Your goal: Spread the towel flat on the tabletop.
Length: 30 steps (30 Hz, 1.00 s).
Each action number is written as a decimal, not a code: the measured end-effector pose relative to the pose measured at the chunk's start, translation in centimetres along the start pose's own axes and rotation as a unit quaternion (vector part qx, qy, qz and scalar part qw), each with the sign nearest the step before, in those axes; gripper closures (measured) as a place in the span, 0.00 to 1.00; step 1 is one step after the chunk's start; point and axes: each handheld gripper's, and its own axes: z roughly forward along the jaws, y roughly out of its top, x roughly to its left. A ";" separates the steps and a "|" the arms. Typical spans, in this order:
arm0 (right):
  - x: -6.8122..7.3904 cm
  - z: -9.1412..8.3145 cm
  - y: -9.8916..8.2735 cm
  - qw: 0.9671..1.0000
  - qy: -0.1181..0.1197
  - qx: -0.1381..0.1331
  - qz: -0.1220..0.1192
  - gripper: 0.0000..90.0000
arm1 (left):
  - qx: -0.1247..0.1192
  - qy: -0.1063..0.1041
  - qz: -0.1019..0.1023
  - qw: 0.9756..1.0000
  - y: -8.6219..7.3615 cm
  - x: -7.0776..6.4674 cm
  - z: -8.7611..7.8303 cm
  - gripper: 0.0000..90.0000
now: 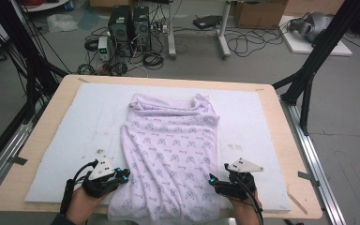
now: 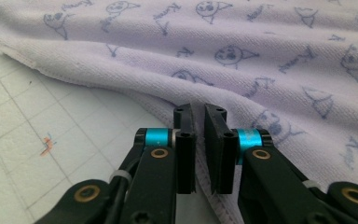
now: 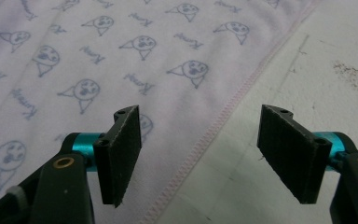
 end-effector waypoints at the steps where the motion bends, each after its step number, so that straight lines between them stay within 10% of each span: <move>1: 0.1 0.0 0.1 1.000 0.001 -0.001 -0.001 0.33 | 0.001 0.001 0.001 1.000 0.0 -0.1 0.0 0.93; 20: 0.1 -0.2 0.0 1.000 0.004 0.006 0.010 0.42 | 0.012 0.014 -0.051 0.999 -2.4 -0.2 -5.0 0.96; 23: 0.6 0.2 0.3 1.000 0.018 0.018 0.011 0.52 | -0.024 0.038 -0.081 0.996 -2.3 0.7 -5.2 0.72; 30: 1.4 1.1 0.4 0.999 -0.010 0.046 0.000 0.68 | -0.034 0.050 -0.119 0.991 -1.2 2.8 -3.1 0.63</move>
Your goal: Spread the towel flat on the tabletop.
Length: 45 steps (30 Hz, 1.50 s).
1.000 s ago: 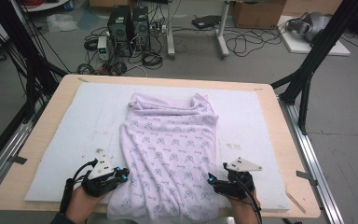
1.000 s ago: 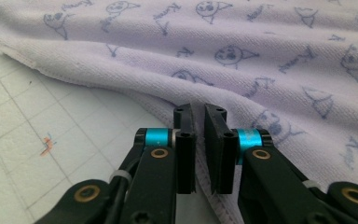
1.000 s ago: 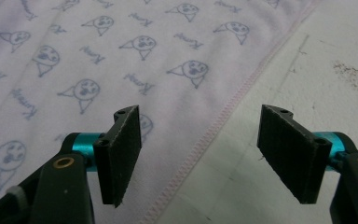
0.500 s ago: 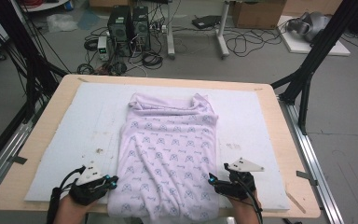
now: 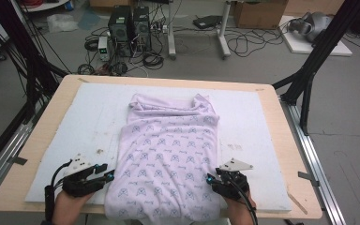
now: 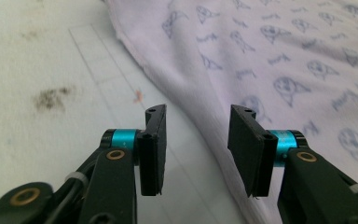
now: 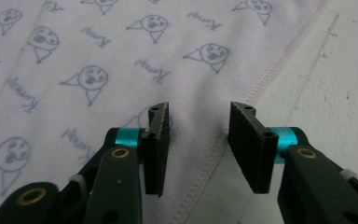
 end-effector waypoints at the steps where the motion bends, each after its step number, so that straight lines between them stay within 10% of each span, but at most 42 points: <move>1: 0.0 0.0 0.0 1.000 -0.002 0.001 0.004 0.73 | 0.000 0.000 0.001 1.000 0.2 0.0 0.3 0.63; 6: 0.3 0.0 0.2 1.000 0.004 0.007 -0.003 0.89 | 0.017 -0.004 0.004 1.000 0.6 -0.2 2.3 0.63; 10: 0.2 0.0 0.2 1.000 0.006 0.006 -0.003 0.86 | 0.028 -0.007 -0.017 0.999 1.0 -0.3 3.0 0.59; 14: 0.1 0.0 0.0 1.000 0.000 0.001 -0.002 0.82 | 0.033 0.008 0.008 0.999 1.0 -0.9 3.2 0.60; 19: 0.4 0.1 0.3 1.000 0.010 0.011 -0.007 0.95 | 0.036 0.004 -0.001 0.999 1.0 -0.5 3.2 0.93; 22: 0.4 0.0 0.2 1.000 0.009 0.008 -0.008 0.95 | 0.036 0.009 0.019 0.999 0.9 -1.0 3.1 0.96; 45: 1.3 -3.2 -1.8 0.999 0.032 0.015 -0.041 0.96 | 0.071 -0.077 -0.009 0.994 -1.7 -2.7 -1.5 0.97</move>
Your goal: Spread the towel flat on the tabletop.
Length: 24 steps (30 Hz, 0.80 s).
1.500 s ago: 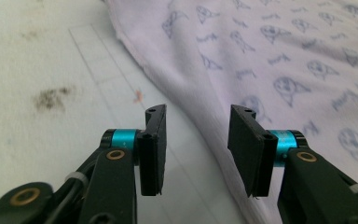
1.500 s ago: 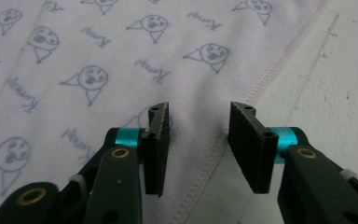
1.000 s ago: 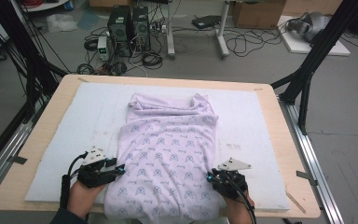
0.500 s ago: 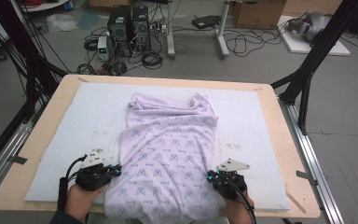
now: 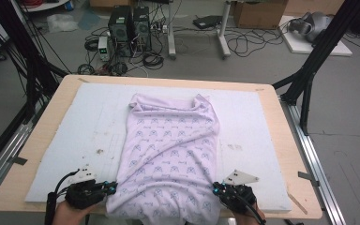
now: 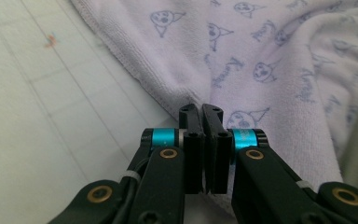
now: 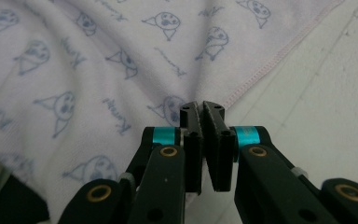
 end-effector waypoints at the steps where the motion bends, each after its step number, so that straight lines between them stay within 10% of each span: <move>1: 0.2 -0.3 -0.1 1.000 0.002 0.003 0.002 0.96 | 0.003 -0.009 0.003 1.000 -0.2 -0.1 -0.2 0.96; 4: 0.2 -1.2 -0.5 1.000 -0.002 -0.002 -0.002 0.95 | -0.011 -0.006 0.011 1.000 -0.5 -0.3 -0.6 0.90; 8: -0.3 -1.2 0.1 0.999 -0.016 -0.030 0.024 0.67 | -0.068 0.019 0.003 0.997 0.6 0.8 -1.0 0.63; 14: 0.5 0.4 1.6 0.998 0.009 -0.056 0.019 0.60 | -0.107 0.026 0.005 0.994 2.7 2.0 -0.2 0.58; 21: 1.0 3.6 2.4 1.000 0.016 -0.013 0.003 0.67 | -0.047 0.013 -0.003 0.999 3.6 2.2 3.9 0.56; 24: 0.6 3.5 2.2 1.000 0.014 -0.015 -0.005 0.87 | -0.032 0.034 0.036 0.998 3.4 1.1 4.6 0.59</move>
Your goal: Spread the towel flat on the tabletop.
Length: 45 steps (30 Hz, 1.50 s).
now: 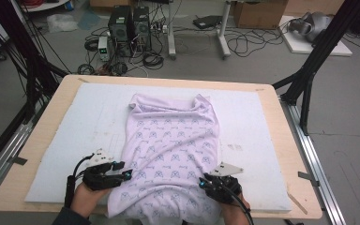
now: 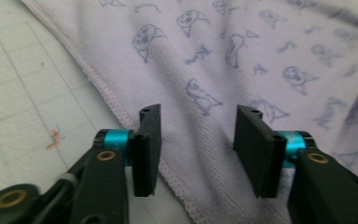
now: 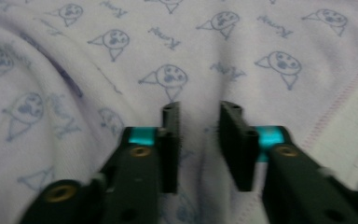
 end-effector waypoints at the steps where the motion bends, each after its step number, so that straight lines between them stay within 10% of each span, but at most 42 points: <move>1: -0.2 -0.2 -0.2 1.000 0.009 -0.001 0.000 0.91 | 0.000 0.005 0.008 1.000 0.0 -0.2 0.0 0.65; 4: -0.3 -0.5 -0.3 1.000 0.024 0.006 -0.008 0.94 | 0.011 -0.006 0.014 1.000 -0.3 -0.4 -0.5 0.96; 10: -0.7 -2.9 -1.2 0.996 0.073 0.023 -0.039 0.97 | 0.032 -0.060 -0.001 0.998 -1.1 -0.5 -2.6 0.98; 15: -1.9 -5.9 -2.0 0.996 0.089 -0.001 -0.020 0.96 | 0.001 -0.088 -0.032 0.996 -1.1 0.0 -4.7 0.97; 25: -1.7 -2.6 -0.7 0.999 -0.010 -0.034 0.038 0.49 | -0.038 -0.014 -0.040 0.998 0.1 1.4 -2.6 0.55; 45: -4.9 1.9 2.7 0.999 -0.026 -0.013 0.021 0.49 | -0.042 0.018 -0.069 0.997 2.2 5.1 -0.1 0.48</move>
